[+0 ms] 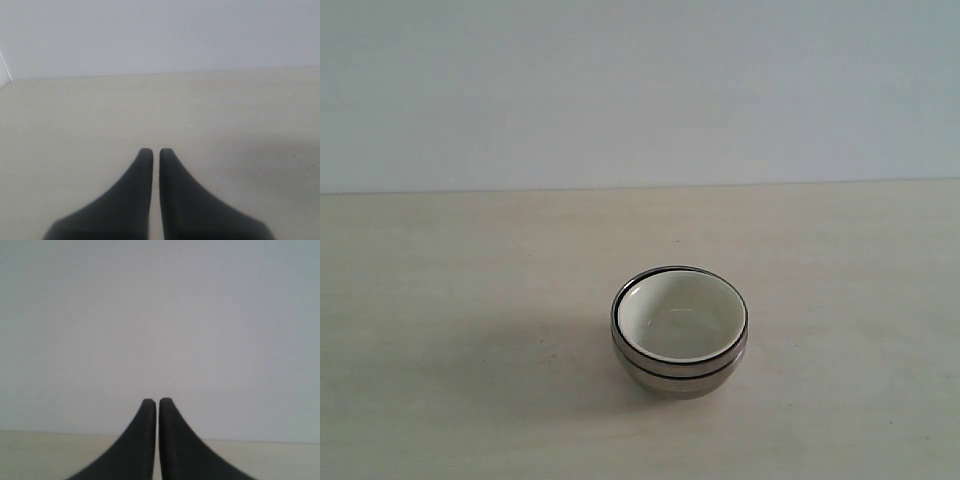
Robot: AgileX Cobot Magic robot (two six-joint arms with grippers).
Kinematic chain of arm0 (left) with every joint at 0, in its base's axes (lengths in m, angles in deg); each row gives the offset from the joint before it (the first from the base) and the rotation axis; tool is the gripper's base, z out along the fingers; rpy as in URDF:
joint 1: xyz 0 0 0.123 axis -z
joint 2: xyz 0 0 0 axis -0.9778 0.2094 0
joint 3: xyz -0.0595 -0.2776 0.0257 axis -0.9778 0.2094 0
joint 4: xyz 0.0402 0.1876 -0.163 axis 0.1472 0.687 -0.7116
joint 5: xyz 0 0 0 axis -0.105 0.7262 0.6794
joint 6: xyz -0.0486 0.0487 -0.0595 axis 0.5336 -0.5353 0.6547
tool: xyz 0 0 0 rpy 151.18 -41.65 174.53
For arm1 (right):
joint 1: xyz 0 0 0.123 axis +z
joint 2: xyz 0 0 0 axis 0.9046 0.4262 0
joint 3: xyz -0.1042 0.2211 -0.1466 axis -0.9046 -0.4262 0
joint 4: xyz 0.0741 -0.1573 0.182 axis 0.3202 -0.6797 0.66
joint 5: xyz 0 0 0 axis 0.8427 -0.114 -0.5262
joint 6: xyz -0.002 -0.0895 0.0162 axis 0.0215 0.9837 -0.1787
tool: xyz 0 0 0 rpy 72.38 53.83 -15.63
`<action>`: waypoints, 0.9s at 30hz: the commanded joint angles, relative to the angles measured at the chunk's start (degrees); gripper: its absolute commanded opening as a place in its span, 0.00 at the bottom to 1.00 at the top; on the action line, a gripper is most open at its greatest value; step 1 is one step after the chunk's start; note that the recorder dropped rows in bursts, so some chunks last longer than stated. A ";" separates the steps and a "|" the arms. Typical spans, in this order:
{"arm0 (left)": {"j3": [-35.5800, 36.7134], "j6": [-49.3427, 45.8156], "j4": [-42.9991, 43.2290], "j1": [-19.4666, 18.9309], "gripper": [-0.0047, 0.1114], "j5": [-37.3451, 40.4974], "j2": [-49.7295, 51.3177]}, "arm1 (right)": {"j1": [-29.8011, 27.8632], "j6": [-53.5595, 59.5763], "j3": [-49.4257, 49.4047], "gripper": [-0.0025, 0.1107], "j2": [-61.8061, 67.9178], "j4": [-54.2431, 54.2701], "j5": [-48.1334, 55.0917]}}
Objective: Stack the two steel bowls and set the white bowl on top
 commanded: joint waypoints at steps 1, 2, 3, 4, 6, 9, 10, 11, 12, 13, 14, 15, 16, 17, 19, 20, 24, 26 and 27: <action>0.20 0.65 -0.15 -0.14 0.08 -0.06 -0.17 | -0.32 0.21 -5.90 0.02 -0.27 -2.47 -21.53; 0.20 0.65 -0.15 -0.14 0.08 -0.06 -0.17 | -0.32 0.21 -7.10 0.02 -0.27 -3.66 -26.58; 0.20 0.65 -0.15 -0.14 0.08 -0.06 -0.17 | -0.32 0.21 -8.61 0.02 -0.27 -4.91 -31.96; 0.20 0.65 -0.15 -0.14 0.08 -0.06 -0.17 | -0.32 0.21 -9.89 0.02 -0.27 -6.60 -35.06; 0.20 0.65 -0.15 -0.14 0.08 -0.06 -0.17 | -0.32 0.21 -11.60 0.02 -0.27 -12.68 -35.05; 0.20 0.65 -0.15 -0.14 0.08 -0.06 -0.17 | -0.32 0.21 -14.18 0.02 -0.27 -30.39 -28.54; 0.20 0.65 -0.15 -0.14 0.08 -0.06 -0.17 | -0.32 0.21 -15.08 0.02 -0.27 -35.45 -25.81; 0.20 0.65 -0.15 -0.14 0.08 -0.06 -0.17 | -0.32 0.21 -16.19 0.02 -0.27 -38.37 -23.66; 0.20 0.65 -0.15 -0.14 0.08 -0.06 -0.17 | -0.32 0.21 -17.53 0.02 -0.27 -38.58 -22.31; 0.20 0.65 -0.15 -0.14 0.08 -0.06 -0.17 | -0.32 0.09 -18.68 0.02 -0.27 -38.33 -21.48; 0.20 0.65 -0.15 -0.14 0.08 -0.06 -0.17 | -0.32 0.09 -20.25 0.02 -0.27 -38.33 -21.22; 0.20 0.65 -0.15 -0.14 0.08 -0.06 -0.17 | -0.32 0.09 -21.58 0.02 -0.27 -38.33 -21.33; 0.20 0.65 -0.15 -0.14 0.08 -0.06 -0.17 | -0.32 0.09 -23.28 0.02 -0.27 -38.33 -21.34; 0.20 0.65 -0.15 -0.14 0.08 -0.06 -0.17 | -0.32 0.09 -23.50 0.02 -0.27 -38.33 -21.34; 0.20 0.65 -0.15 -0.14 0.08 -0.06 -0.17 | -0.32 -0.05 -23.50 0.02 -0.27 -38.33 -14.98; 0.20 0.65 -0.15 -0.14 0.08 -0.06 -0.17 | -0.32 -0.05 -23.50 0.02 -0.27 -38.33 -12.45; 0.20 0.65 -0.15 -0.14 0.08 -0.06 -0.17 | -0.32 -0.05 -23.50 0.02 -0.27 -36.95 -7.94; 0.20 0.65 -0.15 -0.14 0.08 -0.06 -0.17 | -0.32 -0.05 -23.50 0.02 -0.27 -35.86 -5.14; 0.20 0.65 -0.15 -0.14 0.08 -0.06 -0.17 | -0.32 -0.05 -23.50 0.02 -0.27 -35.10 -3.48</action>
